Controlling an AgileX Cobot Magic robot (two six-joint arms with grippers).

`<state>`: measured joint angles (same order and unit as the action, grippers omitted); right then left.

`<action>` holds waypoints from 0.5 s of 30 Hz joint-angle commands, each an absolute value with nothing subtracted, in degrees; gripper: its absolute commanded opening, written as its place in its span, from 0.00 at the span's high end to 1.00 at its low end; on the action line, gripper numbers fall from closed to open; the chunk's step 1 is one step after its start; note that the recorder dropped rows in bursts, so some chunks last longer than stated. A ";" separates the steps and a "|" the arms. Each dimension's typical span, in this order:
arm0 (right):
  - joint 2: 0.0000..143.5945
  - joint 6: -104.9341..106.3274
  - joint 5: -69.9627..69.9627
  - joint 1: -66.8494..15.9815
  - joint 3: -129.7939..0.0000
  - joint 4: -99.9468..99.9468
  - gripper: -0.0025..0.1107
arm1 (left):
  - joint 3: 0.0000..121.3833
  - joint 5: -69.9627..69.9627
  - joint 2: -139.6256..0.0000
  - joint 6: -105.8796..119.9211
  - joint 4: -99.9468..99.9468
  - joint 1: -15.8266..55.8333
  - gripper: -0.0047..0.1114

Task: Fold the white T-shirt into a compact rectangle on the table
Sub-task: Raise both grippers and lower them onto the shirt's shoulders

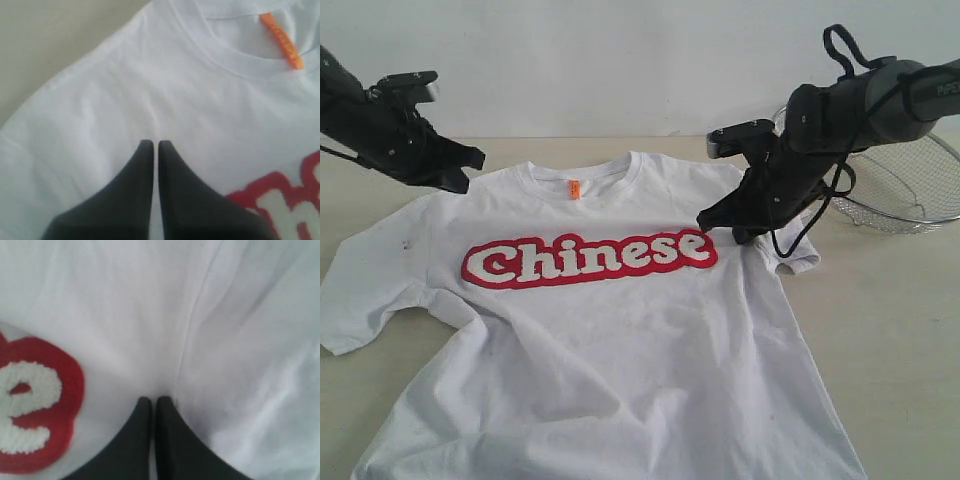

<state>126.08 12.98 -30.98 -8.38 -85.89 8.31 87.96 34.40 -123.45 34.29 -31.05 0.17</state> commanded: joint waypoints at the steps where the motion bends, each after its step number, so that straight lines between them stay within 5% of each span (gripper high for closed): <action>1: 121.94 13.25 -31.19 -7.41 -85.28 6.20 0.98 | 91.61 44.00 -123.28 34.36 -31.02 1.92 0.92; 15: 122.58 13.01 -30.27 -4.82 -86.82 4.08 0.98 | 91.41 48.68 -125.45 33.49 -27.99 5.93 0.92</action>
<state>121.98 13.46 -29.97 -6.15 -86.40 4.83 91.26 47.79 -124.51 34.19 -28.63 5.37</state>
